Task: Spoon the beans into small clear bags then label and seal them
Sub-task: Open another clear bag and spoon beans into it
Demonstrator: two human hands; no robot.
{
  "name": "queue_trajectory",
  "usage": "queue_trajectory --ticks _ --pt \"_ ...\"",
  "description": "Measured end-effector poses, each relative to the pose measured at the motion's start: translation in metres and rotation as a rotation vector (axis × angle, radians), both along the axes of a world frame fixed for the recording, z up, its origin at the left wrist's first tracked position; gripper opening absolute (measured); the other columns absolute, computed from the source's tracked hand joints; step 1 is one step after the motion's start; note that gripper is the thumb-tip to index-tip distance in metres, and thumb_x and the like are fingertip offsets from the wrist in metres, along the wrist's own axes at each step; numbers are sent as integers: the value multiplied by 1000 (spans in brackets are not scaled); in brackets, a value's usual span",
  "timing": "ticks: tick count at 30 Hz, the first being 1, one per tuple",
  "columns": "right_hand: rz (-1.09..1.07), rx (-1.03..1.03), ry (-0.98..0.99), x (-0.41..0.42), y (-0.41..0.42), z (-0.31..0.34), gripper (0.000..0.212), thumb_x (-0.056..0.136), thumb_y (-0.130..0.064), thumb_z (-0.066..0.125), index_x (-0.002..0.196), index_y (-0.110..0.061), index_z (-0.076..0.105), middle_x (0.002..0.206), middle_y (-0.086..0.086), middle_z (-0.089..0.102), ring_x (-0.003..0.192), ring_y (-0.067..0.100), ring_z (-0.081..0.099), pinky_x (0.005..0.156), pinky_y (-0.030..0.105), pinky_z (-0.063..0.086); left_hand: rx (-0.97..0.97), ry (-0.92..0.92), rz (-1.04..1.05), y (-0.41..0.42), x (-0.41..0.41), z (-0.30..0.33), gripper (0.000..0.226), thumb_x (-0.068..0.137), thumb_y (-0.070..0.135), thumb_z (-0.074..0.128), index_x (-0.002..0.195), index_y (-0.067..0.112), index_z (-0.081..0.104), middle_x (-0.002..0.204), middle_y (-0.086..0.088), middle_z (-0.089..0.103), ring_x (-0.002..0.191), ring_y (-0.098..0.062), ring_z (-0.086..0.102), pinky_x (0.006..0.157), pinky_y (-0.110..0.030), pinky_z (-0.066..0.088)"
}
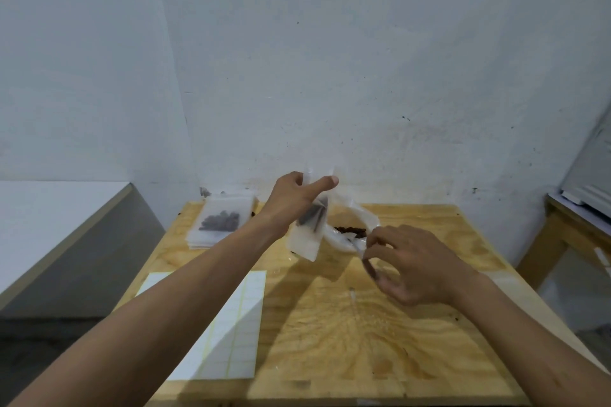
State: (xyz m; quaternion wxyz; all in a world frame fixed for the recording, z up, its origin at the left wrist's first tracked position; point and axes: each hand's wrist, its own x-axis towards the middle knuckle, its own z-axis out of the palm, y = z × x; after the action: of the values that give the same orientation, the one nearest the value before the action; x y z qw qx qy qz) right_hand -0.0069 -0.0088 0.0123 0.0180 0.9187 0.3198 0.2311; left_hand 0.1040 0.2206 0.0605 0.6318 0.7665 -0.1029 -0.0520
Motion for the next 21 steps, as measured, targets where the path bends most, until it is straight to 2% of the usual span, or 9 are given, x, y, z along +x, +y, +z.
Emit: queue_trajectory --ticks 2,4,6,8,11,14,18,19,21 --pt "-54 -48 158 0 0 6 46 68 -36 56 111 -28 71 122 -9 62 89 9 56 78 22 38 -67 31 -2 -5 1 0 42 83 49 78 88 13 57 89 3 54 77 -6 53 66 -26 40" --pt "-138 75 292 0 2 13 58 70 -39 50 125 -29 66 134 -13 56 105 9 57 87 23 42 -120 63 15 -11 0 3 59 81 52 80 112 5 61 107 -1 57 92 -13 55 77 -32 43" --pt "-180 411 413 -1 13 23 56 76 -46 50 128 -30 64 127 -18 60 111 4 59 93 24 47 -148 79 30 -18 -5 7 65 81 52 80 123 8 57 115 1 58 102 -17 55 81 -33 42" --pt "-211 762 551 -1 30 31 48 81 -56 57 123 -33 68 114 -16 70 105 4 66 91 26 53 -160 70 40 -28 -11 11 71 78 55 81 127 11 55 121 0 59 107 -18 55 83 -33 41" --pt "-291 975 615 2 48 35 27 87 -49 72 104 -28 75 100 -9 77 94 7 72 86 34 59 -176 26 50 -37 -20 13 77 73 59 83 126 13 53 112 6 60 97 -9 58 71 -25 42" --pt "-352 1137 639 5 48 38 6 91 -21 74 95 -18 78 91 -1 80 86 15 75 82 38 58 -223 4 92 -36 -23 15 77 74 62 81 129 15 56 117 3 61 105 -16 59 82 -29 44" --pt "-318 1294 835 4 43 45 10 88 -11 76 97 -7 79 95 9 80 86 22 75 79 35 57 -305 17 104 -23 -17 17 29 93 42 72 106 17 73 96 8 69 81 -2 64 70 -20 49" --pt "-318 1291 850 3 43 46 12 88 -12 77 98 -6 78 96 9 80 87 22 76 80 35 58 -320 29 106 -21 -15 16 20 94 37 72 99 18 74 95 10 70 83 -3 65 70 -20 50" --pt "-313 1305 831 4 45 48 15 88 -14 77 101 -7 78 96 8 81 85 21 76 78 34 59 -345 60 111 -19 -13 15 11 93 30 75 91 19 76 99 8 74 96 -12 67 83 -28 54"
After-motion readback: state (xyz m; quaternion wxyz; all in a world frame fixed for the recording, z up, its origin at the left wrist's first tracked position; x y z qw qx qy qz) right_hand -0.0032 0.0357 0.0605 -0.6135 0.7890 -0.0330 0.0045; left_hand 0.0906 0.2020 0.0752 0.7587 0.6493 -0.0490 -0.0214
